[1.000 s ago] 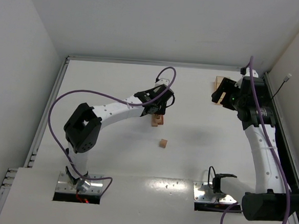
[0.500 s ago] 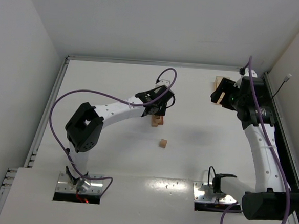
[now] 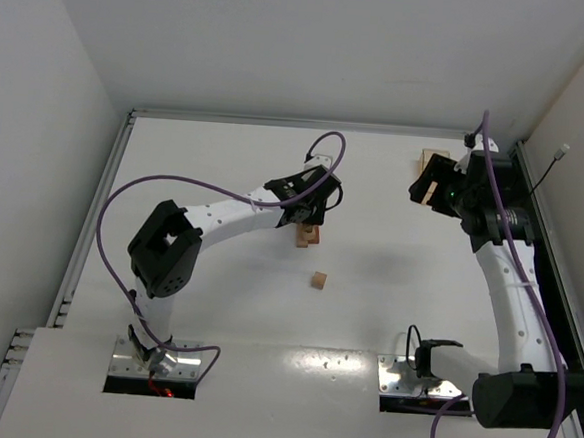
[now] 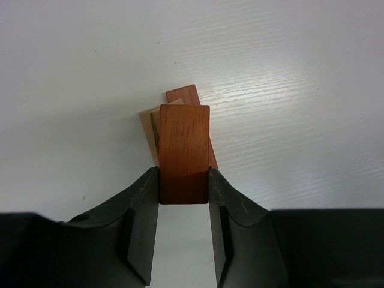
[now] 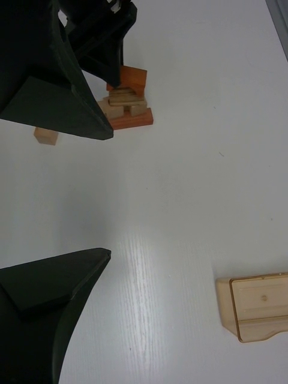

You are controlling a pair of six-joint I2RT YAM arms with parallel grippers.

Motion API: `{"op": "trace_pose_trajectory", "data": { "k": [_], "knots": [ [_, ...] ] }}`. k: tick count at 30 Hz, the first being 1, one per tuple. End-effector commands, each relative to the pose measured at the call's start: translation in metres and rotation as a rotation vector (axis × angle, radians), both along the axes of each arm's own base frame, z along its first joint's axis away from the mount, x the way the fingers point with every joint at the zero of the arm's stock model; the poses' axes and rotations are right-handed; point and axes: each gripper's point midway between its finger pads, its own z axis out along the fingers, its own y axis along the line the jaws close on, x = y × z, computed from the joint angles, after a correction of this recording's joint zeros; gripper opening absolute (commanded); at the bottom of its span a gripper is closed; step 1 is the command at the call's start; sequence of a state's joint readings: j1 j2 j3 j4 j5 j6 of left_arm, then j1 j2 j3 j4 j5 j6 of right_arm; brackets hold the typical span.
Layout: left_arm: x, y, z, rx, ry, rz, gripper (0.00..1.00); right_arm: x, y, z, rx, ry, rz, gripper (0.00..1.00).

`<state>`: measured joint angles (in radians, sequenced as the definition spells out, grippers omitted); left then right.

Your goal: Build the wood block tower

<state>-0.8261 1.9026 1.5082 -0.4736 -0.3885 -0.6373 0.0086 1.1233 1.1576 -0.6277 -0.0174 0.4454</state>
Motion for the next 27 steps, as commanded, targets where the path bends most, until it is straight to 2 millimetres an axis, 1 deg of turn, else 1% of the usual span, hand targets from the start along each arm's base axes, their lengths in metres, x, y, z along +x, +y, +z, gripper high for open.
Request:
{"op": "trace_pose_trajectory", "data": {
  "k": [1,4,5,8,17,18,27],
  "knots": [
    [0.014,-0.010,0.020,-0.041,-0.056,0.018,0.00,0.007,0.003,0.004,0.020,-0.036,0.010,0.70],
    [0.015,-0.009,0.020,-0.036,-0.062,0.025,0.00,0.007,0.005,0.004,0.025,-0.036,0.018,0.70],
    [0.015,-0.009,0.020,-0.036,-0.062,0.025,0.00,0.006,0.005,0.000,0.025,-0.027,0.018,0.70],
    [0.016,-0.004,0.020,-0.021,-0.067,0.049,0.00,0.008,0.005,-0.003,0.025,-0.018,0.018,0.70],
    [0.014,0.001,0.017,-0.025,-0.051,0.094,0.00,0.009,0.005,-0.001,0.032,-0.026,0.013,0.70],
    [0.015,0.002,0.013,-0.013,-0.050,0.100,0.00,0.009,0.005,-0.001,0.032,-0.026,0.013,0.70],
    [0.016,0.000,0.012,-0.019,-0.049,0.106,0.00,0.009,0.007,-0.001,0.038,-0.026,0.020,0.70]
  ]
}}
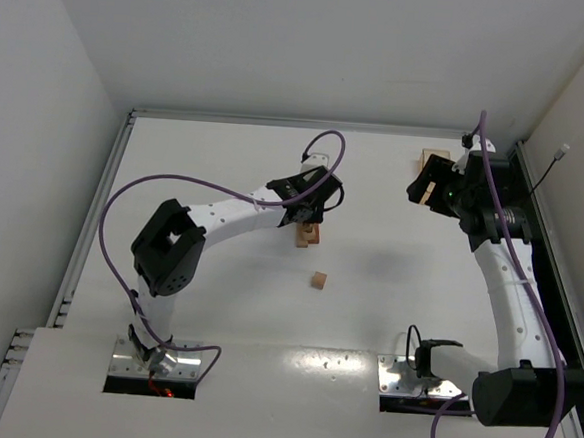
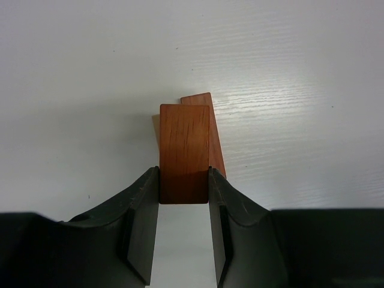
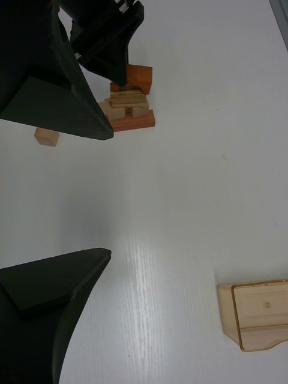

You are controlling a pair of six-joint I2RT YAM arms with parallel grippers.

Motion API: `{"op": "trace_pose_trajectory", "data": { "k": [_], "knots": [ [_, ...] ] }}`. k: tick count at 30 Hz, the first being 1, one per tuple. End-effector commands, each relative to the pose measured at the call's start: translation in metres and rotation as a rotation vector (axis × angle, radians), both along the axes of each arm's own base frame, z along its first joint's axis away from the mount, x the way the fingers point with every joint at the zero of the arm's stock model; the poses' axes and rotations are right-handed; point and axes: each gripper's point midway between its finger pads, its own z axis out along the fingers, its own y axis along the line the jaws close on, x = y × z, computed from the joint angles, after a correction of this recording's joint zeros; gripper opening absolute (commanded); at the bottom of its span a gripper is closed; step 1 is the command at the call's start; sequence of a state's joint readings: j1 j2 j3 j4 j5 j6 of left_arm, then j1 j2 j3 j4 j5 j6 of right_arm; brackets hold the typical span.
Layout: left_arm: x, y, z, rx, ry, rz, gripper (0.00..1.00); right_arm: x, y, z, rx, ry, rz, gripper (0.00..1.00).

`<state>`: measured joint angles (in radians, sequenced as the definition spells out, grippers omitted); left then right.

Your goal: Build the wood block tower

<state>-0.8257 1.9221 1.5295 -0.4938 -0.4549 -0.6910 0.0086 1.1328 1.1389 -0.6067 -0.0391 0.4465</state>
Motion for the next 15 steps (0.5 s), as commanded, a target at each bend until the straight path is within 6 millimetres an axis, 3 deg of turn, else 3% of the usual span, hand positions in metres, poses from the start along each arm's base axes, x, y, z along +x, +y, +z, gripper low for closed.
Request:
{"op": "trace_pose_trajectory", "data": {
  "k": [1,15],
  "knots": [
    [0.0088,-0.0061,0.0127,-0.029,-0.033,0.025,0.00,0.0065,0.0027,0.0060,0.025,-0.033,0.003,0.70],
    [0.0071,-0.0088,0.0075,-0.032,-0.016,0.014,0.00,0.0066,0.0027,-0.0009,0.025,-0.015,0.003,0.70]
  ]
}}
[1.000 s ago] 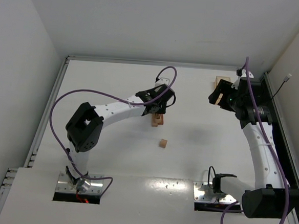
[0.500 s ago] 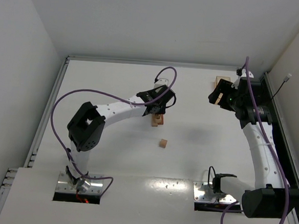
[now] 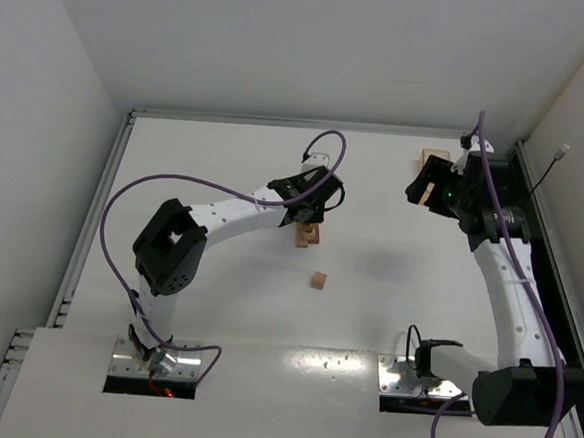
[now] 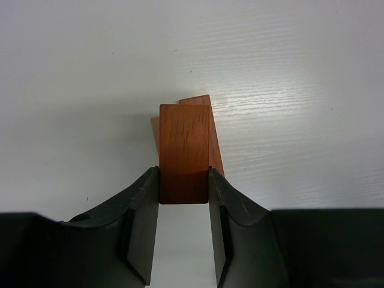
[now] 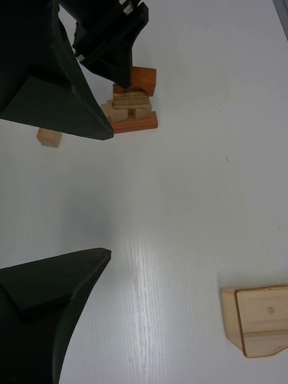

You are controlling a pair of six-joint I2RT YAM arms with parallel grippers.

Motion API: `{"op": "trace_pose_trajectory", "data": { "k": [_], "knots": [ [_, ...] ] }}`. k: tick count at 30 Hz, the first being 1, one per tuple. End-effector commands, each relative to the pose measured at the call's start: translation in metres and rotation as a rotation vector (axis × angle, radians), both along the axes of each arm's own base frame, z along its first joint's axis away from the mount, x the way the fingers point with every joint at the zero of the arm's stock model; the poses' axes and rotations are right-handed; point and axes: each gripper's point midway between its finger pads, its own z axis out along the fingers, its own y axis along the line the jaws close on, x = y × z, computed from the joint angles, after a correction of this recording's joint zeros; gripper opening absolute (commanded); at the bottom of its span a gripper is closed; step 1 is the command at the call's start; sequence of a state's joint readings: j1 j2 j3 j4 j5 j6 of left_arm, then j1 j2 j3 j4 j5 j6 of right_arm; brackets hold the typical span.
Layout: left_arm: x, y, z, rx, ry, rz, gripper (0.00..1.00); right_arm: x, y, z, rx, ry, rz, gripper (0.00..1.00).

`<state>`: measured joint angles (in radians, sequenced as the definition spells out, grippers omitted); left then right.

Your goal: Build the wood block tower

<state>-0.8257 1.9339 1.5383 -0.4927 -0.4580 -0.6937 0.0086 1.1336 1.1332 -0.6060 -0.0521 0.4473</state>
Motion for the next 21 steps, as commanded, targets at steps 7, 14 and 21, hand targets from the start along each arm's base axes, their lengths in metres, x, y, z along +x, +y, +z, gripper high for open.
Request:
{"op": "trace_pose_trajectory", "data": {
  "k": [7,14,21],
  "knots": [
    [0.005,-0.007,0.014,-0.039,-0.022,0.010,0.00,0.008,0.002,-0.001,0.022,-0.020,0.000,0.70],
    [0.002,-0.006,0.020,-0.036,-0.040,0.013,0.00,0.008,0.004,-0.003,0.027,-0.020,0.007,0.70],
    [0.002,-0.003,0.021,-0.032,-0.045,0.019,0.00,0.008,0.004,-0.003,0.027,-0.020,0.007,0.70]
  ]
}}
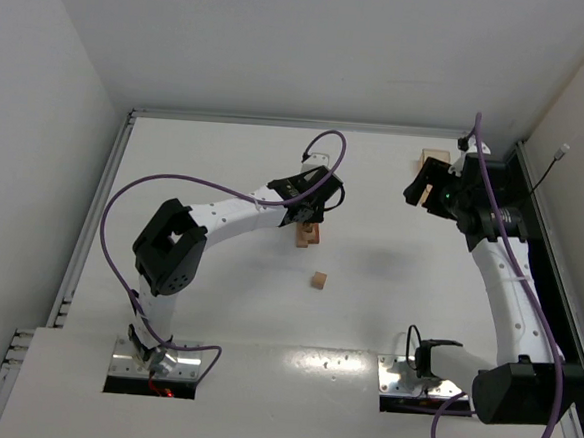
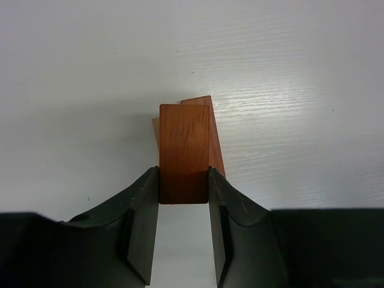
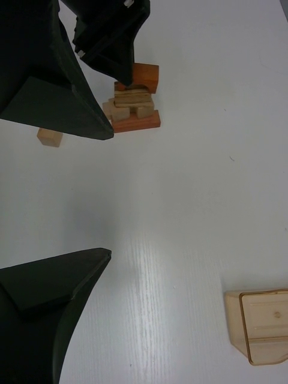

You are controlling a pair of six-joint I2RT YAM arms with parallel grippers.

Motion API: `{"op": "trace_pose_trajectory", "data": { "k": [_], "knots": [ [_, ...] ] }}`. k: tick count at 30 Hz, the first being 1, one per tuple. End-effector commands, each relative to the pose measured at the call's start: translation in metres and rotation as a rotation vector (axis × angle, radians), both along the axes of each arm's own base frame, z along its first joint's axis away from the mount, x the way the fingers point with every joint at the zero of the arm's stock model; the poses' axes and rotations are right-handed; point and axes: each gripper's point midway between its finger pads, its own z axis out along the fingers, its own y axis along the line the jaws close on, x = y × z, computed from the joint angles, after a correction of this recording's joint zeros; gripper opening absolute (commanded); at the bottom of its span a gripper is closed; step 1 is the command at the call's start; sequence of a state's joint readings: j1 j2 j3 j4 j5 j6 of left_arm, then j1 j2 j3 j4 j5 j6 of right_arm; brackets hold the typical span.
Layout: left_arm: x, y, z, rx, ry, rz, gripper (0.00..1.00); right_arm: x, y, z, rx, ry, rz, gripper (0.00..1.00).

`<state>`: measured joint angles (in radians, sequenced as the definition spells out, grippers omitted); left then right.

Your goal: Build the wood block tower

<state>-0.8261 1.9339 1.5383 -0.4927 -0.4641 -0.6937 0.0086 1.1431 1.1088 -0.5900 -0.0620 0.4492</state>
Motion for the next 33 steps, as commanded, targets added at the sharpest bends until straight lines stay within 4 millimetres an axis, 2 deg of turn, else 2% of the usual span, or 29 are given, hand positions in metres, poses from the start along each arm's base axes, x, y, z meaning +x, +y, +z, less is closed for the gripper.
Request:
{"op": "trace_pose_trajectory", "data": {
  "k": [1,14,24,33],
  "knots": [
    [0.001,-0.004,0.021,-0.035,-0.042,0.016,0.00,0.007,0.002,0.008,0.020,-0.038,0.000,0.70],
    [0.003,-0.004,0.027,-0.044,-0.059,0.022,0.00,0.008,0.007,0.009,0.026,-0.047,0.017,0.70],
    [-0.001,-0.010,0.040,-0.063,-0.093,0.003,0.00,0.007,0.007,0.005,0.026,-0.038,0.017,0.70],
    [0.000,-0.009,0.040,-0.059,-0.098,0.009,0.00,0.007,0.007,0.005,0.026,-0.038,0.017,0.70]
  ]
}}
